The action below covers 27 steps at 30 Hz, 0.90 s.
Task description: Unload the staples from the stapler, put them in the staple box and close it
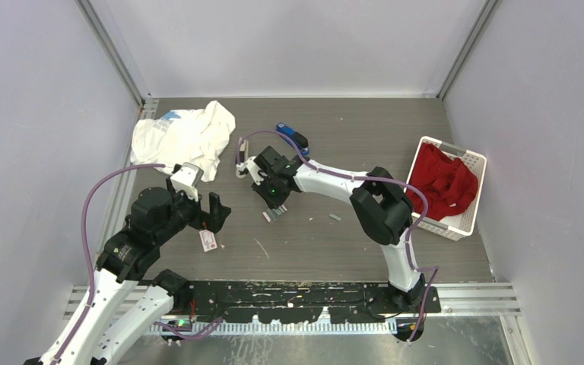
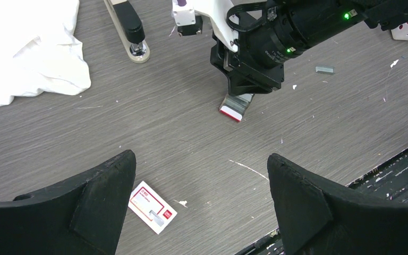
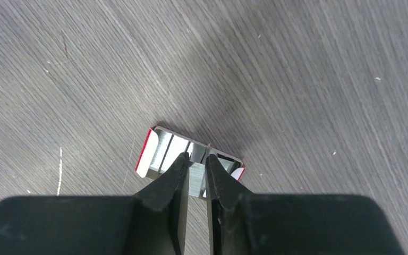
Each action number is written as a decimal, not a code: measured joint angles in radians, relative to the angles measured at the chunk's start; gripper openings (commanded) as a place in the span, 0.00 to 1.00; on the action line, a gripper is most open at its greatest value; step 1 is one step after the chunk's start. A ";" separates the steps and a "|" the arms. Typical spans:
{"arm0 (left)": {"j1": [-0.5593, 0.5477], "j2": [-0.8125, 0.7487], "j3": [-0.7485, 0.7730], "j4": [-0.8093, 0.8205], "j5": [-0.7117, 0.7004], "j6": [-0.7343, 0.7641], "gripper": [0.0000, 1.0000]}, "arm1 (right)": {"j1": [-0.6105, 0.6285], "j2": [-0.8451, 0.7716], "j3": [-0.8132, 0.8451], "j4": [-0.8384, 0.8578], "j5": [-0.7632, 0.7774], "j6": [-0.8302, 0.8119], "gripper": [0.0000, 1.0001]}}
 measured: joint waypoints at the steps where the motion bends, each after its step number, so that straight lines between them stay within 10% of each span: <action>1: 0.000 0.000 0.000 0.000 0.000 0.000 0.93 | 0.000 0.000 -0.006 0.003 -0.001 0.001 0.13; 27: 0.005 0.000 0.000 0.000 0.000 0.000 0.93 | 0.000 0.000 -0.032 0.017 0.010 0.019 0.32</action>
